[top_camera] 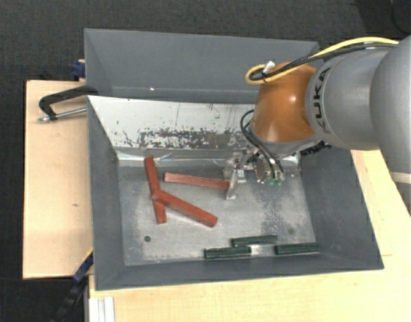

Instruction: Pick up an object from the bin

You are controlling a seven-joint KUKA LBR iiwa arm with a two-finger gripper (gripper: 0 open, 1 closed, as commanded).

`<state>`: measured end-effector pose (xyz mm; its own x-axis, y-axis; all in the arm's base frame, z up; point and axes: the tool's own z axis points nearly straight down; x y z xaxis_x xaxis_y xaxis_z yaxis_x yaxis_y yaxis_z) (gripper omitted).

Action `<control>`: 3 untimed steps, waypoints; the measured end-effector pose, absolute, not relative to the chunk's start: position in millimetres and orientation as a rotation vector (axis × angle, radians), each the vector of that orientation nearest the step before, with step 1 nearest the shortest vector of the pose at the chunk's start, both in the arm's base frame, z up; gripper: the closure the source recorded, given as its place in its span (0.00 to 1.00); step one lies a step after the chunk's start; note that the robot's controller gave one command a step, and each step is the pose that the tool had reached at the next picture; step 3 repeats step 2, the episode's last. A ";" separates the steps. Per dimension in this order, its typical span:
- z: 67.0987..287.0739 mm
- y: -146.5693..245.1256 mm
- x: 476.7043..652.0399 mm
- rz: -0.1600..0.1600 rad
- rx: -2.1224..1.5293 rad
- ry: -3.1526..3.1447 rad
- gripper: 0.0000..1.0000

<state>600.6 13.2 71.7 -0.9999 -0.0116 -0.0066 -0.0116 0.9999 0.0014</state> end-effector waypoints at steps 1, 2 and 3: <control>71.5 13.3 600.5 0.003 -0.018 3.135 1.00; 207.7 35.5 601.3 0.003 0.014 3.136 1.00; 207.7 35.5 601.3 0.003 0.014 3.136 1.00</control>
Offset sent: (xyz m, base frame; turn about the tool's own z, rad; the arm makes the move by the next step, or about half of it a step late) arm -0.0006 0.0210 0.1346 0.0216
